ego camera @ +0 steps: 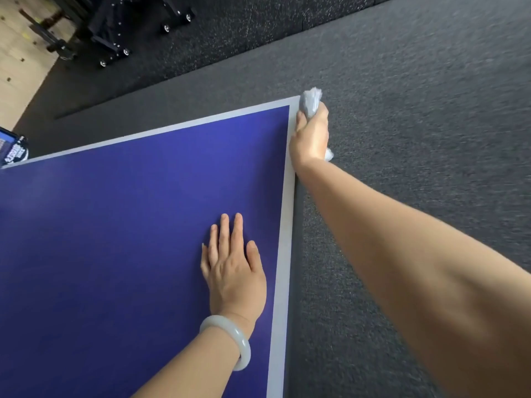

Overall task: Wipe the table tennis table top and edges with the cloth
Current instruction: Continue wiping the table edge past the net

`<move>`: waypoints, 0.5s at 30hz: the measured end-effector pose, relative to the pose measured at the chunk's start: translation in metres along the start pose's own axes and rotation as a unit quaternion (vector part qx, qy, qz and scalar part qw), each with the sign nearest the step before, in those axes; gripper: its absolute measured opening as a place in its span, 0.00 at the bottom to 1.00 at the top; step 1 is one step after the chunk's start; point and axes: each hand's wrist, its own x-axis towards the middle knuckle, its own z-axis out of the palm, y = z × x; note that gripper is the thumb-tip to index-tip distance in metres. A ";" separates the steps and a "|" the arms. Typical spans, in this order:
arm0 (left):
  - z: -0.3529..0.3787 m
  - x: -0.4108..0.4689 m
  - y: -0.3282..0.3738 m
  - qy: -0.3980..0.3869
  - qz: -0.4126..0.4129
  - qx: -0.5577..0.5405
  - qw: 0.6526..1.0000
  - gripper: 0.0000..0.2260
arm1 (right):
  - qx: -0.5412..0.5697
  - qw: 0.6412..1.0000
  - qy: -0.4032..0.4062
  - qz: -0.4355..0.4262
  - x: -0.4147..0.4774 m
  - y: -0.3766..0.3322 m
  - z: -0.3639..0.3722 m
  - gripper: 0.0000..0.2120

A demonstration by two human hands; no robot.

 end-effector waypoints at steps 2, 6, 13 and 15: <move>0.000 0.001 0.000 -0.002 -0.001 -0.001 1.000 0.25 | -0.045 0.998 -0.046 -0.001 0.006 0.000 0.002 0.25; 0.000 0.001 0.002 0.002 0.003 -0.003 1.000 0.26 | -0.007 0.993 -0.116 -0.015 -0.026 0.014 -0.013 0.29; 0.001 0.000 0.002 0.007 0.001 0.002 1.000 0.24 | -0.026 0.992 -0.122 0.035 -0.081 0.049 -0.019 0.30; 0.000 0.000 0.002 0.010 0.003 0.003 1.000 0.25 | -0.041 0.991 -0.115 0.048 -0.040 0.030 -0.009 0.29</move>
